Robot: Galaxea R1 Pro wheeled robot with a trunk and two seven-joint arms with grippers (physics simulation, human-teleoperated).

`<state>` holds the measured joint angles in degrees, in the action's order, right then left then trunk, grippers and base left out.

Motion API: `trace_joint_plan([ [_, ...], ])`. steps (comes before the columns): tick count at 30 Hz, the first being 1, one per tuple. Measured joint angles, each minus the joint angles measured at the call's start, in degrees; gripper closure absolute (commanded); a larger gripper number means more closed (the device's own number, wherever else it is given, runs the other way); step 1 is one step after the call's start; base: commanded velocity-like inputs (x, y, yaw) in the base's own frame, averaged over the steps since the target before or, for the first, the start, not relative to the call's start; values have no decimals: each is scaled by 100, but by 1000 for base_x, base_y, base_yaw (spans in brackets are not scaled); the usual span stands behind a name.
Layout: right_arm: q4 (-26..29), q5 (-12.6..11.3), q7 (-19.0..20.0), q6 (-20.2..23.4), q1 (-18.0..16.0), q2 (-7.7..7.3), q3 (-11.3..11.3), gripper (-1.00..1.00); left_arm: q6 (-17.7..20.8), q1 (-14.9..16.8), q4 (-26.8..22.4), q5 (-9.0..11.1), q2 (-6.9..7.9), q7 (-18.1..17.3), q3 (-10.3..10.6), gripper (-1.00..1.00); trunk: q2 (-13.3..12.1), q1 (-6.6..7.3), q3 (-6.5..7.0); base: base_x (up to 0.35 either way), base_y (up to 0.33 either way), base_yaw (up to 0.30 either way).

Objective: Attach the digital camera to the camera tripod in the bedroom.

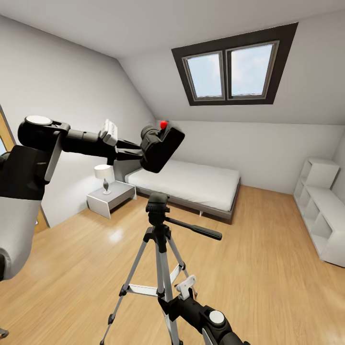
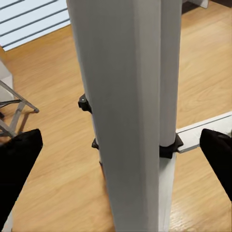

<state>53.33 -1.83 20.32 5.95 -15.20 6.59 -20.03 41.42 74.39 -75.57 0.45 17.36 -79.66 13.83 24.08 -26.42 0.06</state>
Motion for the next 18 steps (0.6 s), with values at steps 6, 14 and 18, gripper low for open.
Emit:
trace_joint_plan([
  [6,11,26,3,22,0,-7,16,100,88,11,47,-225,-12,14,9,100,0,0,0,0,0,0],
  [14,31,12,5,24,1,-9,23,100,99,-2,85,-621,-59,89,0,100,0,0,0,0,0,0],
  [18,31,6,2,26,0,-8,23,100,82,14,88,-664,-79,-51,-7,100,0,0,0,0,0,0],
])
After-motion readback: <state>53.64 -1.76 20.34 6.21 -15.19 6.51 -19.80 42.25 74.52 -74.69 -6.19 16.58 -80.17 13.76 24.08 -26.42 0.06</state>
